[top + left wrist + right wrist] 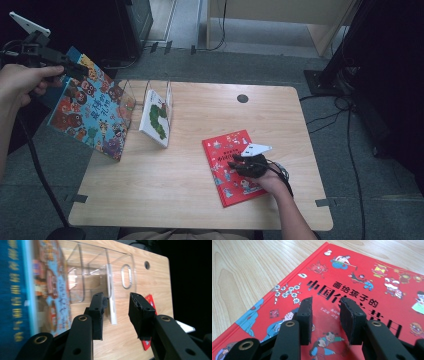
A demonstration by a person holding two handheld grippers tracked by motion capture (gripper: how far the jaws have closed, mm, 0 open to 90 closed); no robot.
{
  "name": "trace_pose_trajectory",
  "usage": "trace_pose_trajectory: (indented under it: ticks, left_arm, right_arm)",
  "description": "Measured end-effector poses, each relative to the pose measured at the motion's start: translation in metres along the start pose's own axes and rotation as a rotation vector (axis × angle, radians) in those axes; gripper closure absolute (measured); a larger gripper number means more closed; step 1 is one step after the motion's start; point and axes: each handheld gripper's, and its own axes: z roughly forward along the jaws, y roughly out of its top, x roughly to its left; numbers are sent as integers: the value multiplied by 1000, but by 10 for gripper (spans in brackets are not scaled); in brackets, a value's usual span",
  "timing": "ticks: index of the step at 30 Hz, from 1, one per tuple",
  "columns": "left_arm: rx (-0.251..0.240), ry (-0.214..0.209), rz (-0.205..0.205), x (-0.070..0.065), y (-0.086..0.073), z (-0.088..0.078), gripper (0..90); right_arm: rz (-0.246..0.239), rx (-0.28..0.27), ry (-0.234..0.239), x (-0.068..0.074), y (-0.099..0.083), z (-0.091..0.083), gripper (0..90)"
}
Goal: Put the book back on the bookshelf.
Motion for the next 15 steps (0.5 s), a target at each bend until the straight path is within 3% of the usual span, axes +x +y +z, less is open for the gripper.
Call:
trace_pose_trajectory:
  ticks: [2, 6, 15]
  left_arm:
    - [5, 14, 19, -7, -4, 3, 629]
    - [-3, -26, 40, -14, -9, 8, 620]
    - [13, -60, 95, -27, -28, 31, 598]
  right_arm:
    - [-1, -2, -4, -1, -1, -1, 618]
    - [2, 0, -4, -2, -1, -1, 598]
    - [22, 14, -20, -6, -1, -4, 499]
